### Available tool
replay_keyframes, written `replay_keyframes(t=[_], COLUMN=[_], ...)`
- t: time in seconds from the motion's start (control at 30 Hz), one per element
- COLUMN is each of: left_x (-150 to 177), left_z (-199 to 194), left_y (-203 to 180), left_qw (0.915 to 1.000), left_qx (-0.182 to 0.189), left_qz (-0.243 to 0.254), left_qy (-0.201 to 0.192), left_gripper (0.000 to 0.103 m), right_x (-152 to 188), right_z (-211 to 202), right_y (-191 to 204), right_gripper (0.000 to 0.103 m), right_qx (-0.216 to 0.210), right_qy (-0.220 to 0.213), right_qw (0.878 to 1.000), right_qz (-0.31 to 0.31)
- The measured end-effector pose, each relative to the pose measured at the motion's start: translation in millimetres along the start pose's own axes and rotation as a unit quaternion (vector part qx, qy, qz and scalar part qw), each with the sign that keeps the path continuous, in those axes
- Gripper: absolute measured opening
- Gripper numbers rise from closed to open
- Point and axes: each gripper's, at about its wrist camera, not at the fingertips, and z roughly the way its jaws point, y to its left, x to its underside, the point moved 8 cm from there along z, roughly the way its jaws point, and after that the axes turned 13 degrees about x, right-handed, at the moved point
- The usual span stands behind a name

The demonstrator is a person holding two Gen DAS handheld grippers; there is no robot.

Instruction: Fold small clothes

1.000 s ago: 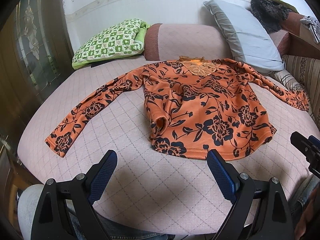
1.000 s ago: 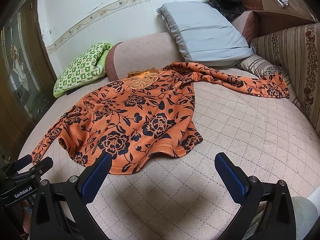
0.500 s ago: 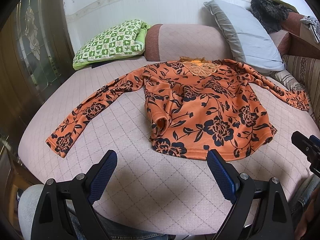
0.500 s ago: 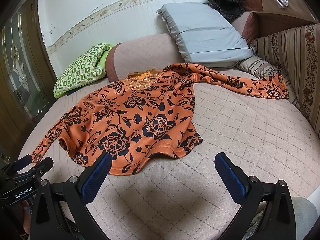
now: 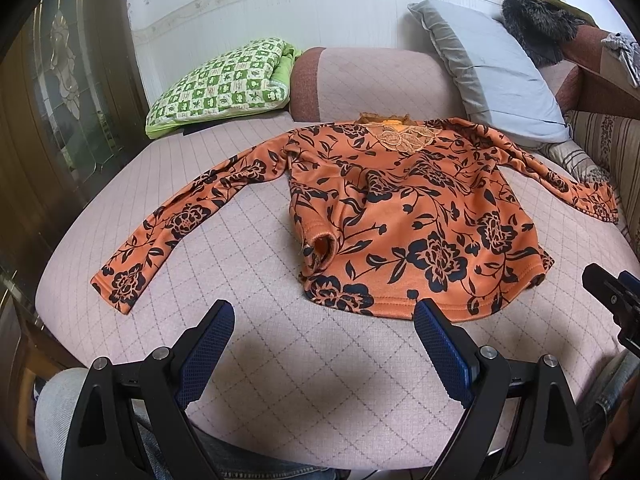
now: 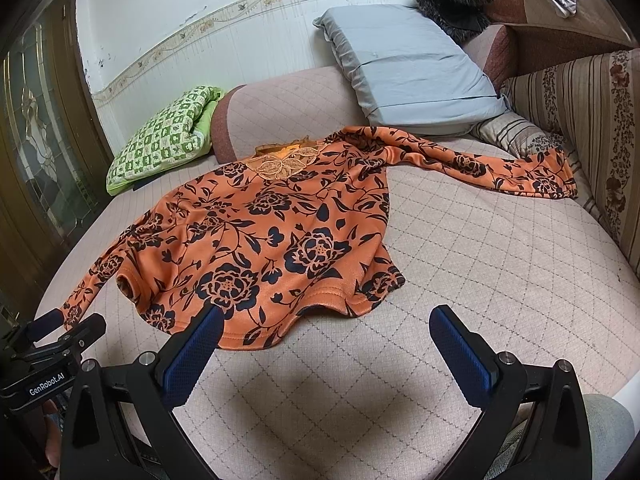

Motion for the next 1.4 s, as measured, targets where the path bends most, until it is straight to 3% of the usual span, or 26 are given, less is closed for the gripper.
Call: replay_keyframes(t=[0.93, 1.1, 1.3, 1.4], left_x=[-4, -25, -74, -93], left_z=[11, 16, 30, 52], left_y=[2, 21, 53, 62], left_qw=[0.9999, 0.9993, 0.9991, 0.9983], left_qx=[0.006, 0.014, 0.013, 0.026], left_qz=[-0.012, -0.033, -0.040, -0.045], left_qy=[0.007, 0.010, 0.005, 0.026], left_gripper=[0.092, 0.092, 0.092, 0.092], right_x=[1, -10, -52, -75], right_z=[2, 11, 28, 45], right_y=[0, -5, -12, -10], right_gripper=[0.102, 0.102, 0.101, 0.101], right_qx=[0.001, -0.018, -0.050, -0.057], right_qy=[0.005, 0.025, 0.041, 0.049], right_qw=[1.000, 0.999, 0.997, 0.997], right_qz=[0.004, 0.025, 0.037, 0.021])
